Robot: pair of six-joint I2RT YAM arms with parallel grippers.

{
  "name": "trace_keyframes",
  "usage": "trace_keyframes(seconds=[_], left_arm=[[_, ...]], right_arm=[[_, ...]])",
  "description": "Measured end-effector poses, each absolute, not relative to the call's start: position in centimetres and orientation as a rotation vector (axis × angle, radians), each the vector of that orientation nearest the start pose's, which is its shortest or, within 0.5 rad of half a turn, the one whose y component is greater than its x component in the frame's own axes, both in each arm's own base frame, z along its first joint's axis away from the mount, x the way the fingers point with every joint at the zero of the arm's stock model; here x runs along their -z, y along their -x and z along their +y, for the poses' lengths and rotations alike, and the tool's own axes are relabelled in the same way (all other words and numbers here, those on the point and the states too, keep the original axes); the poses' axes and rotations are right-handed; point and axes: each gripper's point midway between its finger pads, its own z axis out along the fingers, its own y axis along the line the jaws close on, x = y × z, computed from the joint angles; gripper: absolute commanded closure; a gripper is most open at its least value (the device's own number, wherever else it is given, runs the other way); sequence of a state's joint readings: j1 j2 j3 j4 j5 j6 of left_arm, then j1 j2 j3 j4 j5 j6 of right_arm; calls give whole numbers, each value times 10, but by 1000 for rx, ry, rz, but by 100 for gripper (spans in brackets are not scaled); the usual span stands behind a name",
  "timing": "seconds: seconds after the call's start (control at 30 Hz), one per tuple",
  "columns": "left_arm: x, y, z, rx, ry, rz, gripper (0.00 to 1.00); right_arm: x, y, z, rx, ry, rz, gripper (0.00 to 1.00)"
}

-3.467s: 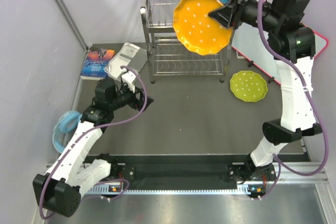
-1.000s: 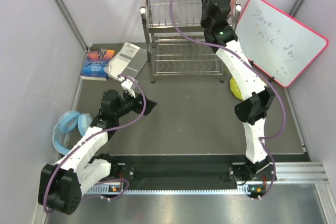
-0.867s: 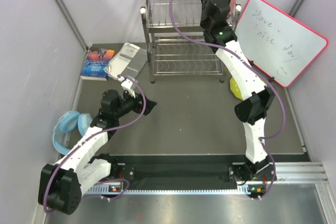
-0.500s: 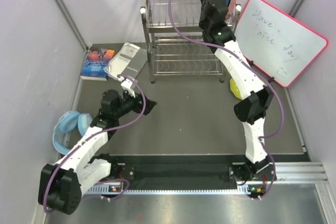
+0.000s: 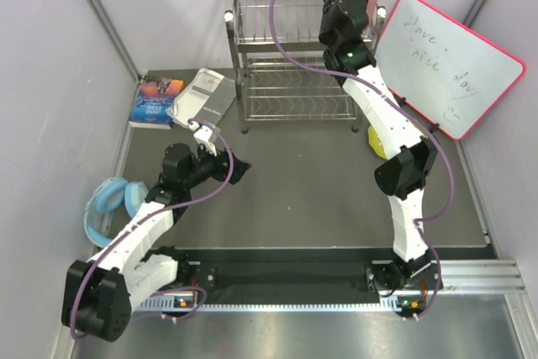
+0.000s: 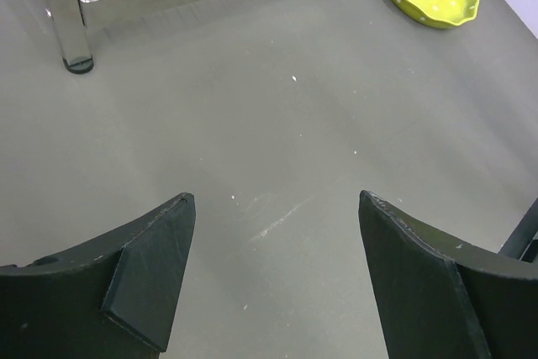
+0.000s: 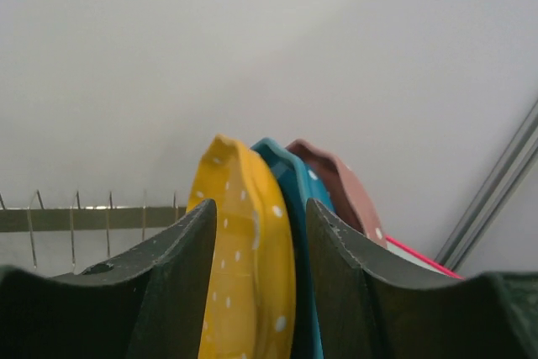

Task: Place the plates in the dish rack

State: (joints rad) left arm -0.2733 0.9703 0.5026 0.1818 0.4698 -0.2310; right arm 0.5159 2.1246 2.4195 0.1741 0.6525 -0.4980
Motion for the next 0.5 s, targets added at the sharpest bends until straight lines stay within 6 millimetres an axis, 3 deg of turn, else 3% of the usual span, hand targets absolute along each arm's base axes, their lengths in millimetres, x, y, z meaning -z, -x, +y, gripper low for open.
trace_keyframes(seconds=[0.2,0.4,0.5], left_arm=[[-171,-287,-172,785,-372,1866,17],[-192,-294,-174,779,-380,1822,15],[-213,-301,-174,765,-390,1773,12]], right_arm=[[-548,-539,175,337,12,1149,48],[-601,-497,164,309,-8,1044,31],[-635,-464,145,309,-24,982,14]])
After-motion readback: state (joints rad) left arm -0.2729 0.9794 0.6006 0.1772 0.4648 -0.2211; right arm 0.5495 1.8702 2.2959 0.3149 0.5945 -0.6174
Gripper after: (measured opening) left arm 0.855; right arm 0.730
